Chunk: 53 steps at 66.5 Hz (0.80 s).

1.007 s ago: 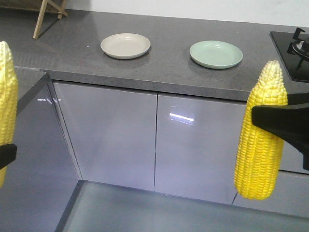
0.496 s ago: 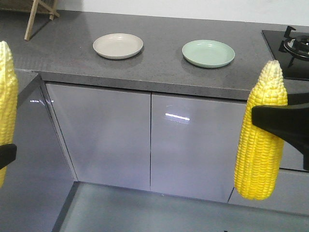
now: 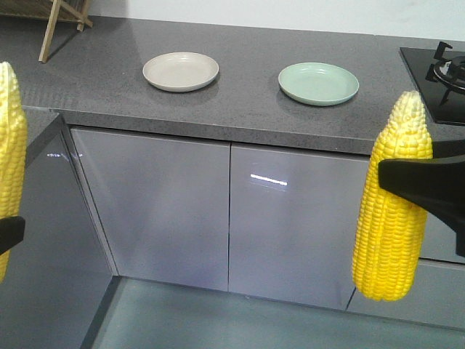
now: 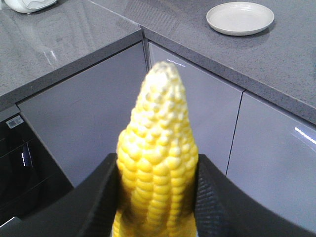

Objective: Distribute corn equally
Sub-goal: 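Drive the base toward the counter with the empty cream and green plates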

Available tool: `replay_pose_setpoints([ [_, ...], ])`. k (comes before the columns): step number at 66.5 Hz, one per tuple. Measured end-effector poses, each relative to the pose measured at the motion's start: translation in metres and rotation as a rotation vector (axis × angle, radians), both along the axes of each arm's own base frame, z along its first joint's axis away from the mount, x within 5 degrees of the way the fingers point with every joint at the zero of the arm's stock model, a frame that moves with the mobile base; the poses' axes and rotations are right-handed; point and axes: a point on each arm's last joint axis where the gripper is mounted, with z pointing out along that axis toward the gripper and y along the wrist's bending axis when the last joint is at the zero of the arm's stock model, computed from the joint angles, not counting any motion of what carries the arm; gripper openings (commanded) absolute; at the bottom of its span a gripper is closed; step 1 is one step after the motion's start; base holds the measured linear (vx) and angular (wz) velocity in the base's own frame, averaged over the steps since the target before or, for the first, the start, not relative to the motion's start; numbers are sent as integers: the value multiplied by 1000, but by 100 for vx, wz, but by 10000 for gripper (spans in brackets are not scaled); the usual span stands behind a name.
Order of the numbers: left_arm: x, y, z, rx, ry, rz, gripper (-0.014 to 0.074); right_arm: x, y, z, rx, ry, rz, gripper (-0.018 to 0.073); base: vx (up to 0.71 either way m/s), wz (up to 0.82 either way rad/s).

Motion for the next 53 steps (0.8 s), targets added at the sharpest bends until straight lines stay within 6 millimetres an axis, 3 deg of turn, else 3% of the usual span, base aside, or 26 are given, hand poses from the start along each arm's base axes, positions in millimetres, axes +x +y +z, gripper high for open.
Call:
replay_pose_setpoints([
  [53,0,0,0,0,0,0,271,0,0,0,0,0,0,244,10,-13],
])
